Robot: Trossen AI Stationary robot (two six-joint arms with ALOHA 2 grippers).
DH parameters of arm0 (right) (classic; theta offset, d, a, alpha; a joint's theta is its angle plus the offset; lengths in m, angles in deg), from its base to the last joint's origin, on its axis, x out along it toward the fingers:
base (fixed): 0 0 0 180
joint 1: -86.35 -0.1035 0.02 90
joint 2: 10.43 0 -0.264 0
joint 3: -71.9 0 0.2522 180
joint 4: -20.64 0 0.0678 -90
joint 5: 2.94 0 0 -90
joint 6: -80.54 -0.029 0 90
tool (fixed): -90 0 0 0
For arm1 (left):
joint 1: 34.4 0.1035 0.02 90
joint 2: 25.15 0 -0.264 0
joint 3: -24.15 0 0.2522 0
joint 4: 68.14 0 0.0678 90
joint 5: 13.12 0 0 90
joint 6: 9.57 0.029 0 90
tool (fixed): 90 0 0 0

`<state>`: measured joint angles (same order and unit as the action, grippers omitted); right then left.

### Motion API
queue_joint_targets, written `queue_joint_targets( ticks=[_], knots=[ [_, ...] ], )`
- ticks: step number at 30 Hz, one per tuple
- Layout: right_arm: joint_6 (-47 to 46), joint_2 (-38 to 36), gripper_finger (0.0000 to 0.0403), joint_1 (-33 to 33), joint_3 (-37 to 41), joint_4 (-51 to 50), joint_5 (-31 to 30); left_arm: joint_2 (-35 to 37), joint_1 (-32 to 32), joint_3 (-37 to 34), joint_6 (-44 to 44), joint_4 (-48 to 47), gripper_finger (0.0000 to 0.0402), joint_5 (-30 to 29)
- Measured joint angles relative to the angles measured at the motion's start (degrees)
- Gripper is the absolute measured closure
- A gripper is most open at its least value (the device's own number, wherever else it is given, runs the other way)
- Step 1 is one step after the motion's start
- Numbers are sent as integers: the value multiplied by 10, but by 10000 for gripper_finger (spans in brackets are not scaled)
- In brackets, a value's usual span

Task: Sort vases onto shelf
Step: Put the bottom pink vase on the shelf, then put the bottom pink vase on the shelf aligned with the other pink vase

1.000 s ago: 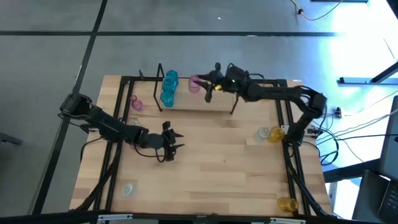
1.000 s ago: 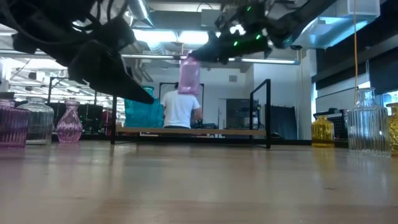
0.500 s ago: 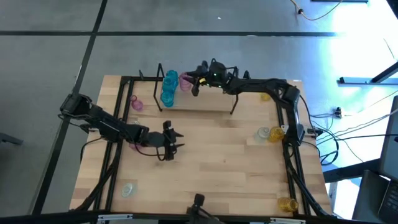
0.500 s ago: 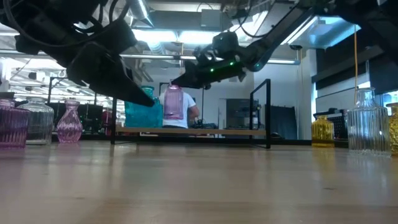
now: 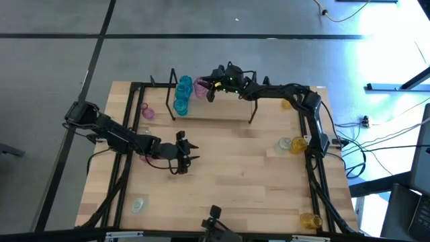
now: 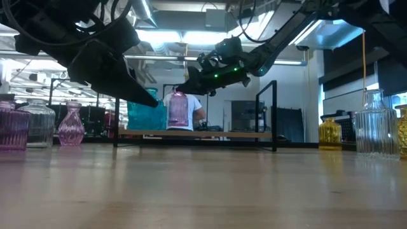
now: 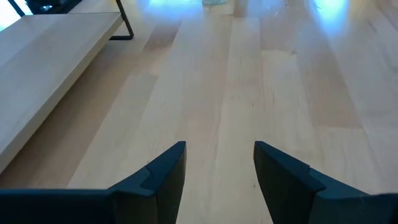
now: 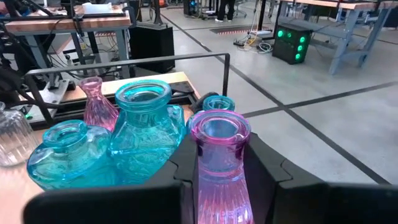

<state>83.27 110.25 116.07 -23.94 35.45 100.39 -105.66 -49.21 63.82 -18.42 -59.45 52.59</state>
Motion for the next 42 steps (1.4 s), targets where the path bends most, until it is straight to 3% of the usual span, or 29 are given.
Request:
queue_joint_targets(
  ticks=[20, 32, 38, 42],
  knots=[
    [37, -2, 330, -1, 0, -44, -17, 0, 0, 0, -2, 3, 219, 12],
    [53, 0, 231, 0, 0, -37, -17, 0, 0, 0, -1, 4, 219, 13],
    [54, -32, 213, -1, 1, -33, -18, 0, 0, 0, 0, 4, 219, 13],
    [54, -72, 212, 0, 1, -89, -18, 0, 0, 0, 0, 4, 219, 11]
  ],
)
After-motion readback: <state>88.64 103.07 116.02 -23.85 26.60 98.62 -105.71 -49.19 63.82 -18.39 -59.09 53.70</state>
